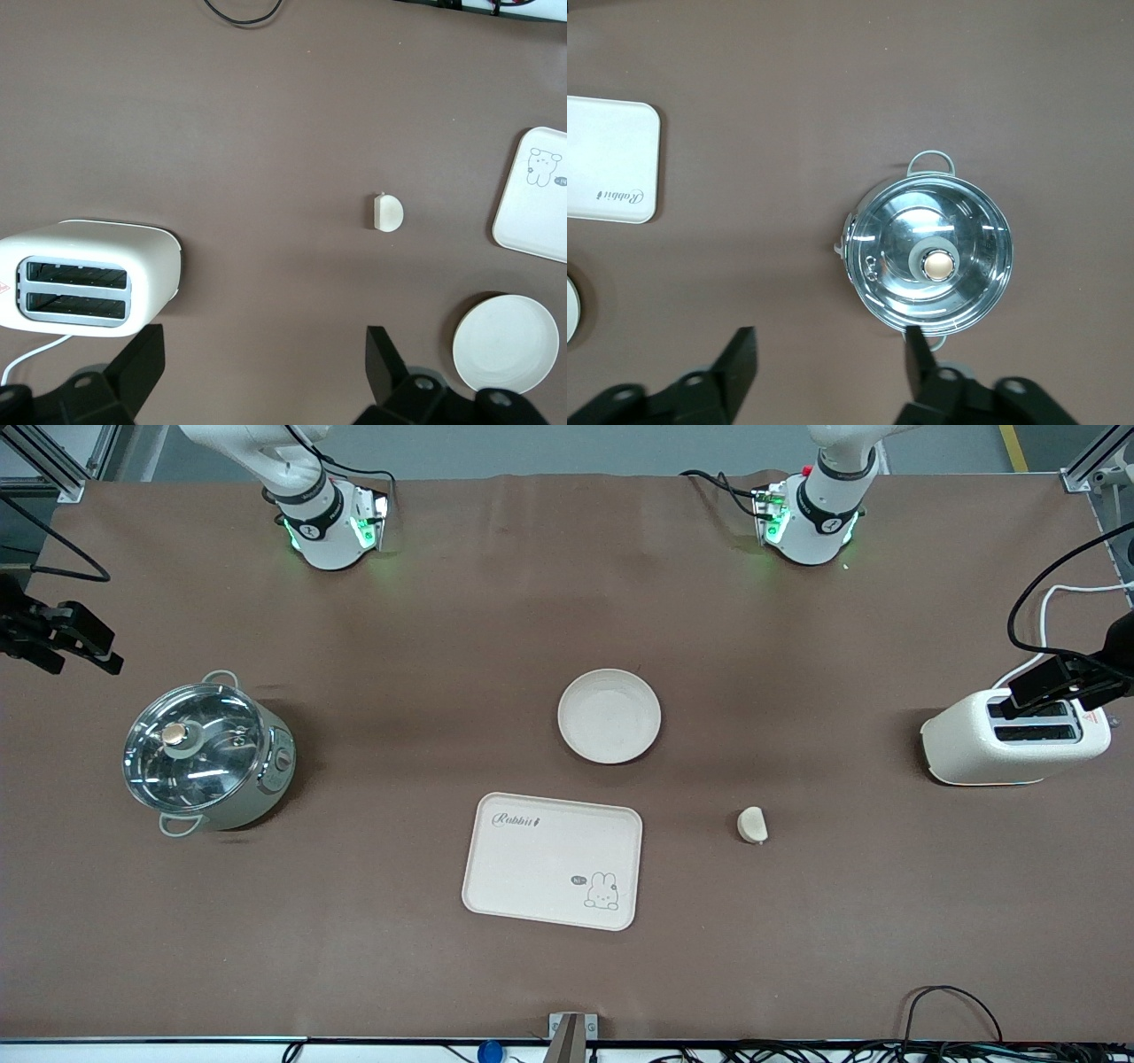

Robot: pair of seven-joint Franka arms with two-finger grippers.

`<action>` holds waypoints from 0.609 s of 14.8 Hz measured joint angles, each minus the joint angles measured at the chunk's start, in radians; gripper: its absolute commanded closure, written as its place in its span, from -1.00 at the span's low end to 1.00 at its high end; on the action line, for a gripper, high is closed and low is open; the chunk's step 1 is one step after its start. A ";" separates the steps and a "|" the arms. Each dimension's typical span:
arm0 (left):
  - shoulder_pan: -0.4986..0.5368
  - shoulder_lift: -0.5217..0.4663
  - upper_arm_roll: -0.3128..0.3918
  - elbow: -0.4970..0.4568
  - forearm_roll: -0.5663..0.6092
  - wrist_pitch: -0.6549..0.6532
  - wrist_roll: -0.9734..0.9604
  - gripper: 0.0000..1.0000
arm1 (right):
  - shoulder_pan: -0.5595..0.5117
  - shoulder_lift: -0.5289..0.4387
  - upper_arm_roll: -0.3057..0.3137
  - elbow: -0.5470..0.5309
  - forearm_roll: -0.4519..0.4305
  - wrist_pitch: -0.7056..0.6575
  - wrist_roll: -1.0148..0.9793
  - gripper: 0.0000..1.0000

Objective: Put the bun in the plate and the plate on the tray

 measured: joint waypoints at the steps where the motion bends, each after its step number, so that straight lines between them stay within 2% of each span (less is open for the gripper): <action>1: -0.001 0.000 0.000 0.000 0.000 0.000 0.000 -1.00 | 0.000 0.000 0.001 0.000 0.000 0.000 0.000 -1.00; 9: -0.005 0.003 -0.026 -0.024 0.000 -0.016 -0.006 -1.00 | -0.001 0.006 0.000 0.000 0.000 0.001 0.001 -1.00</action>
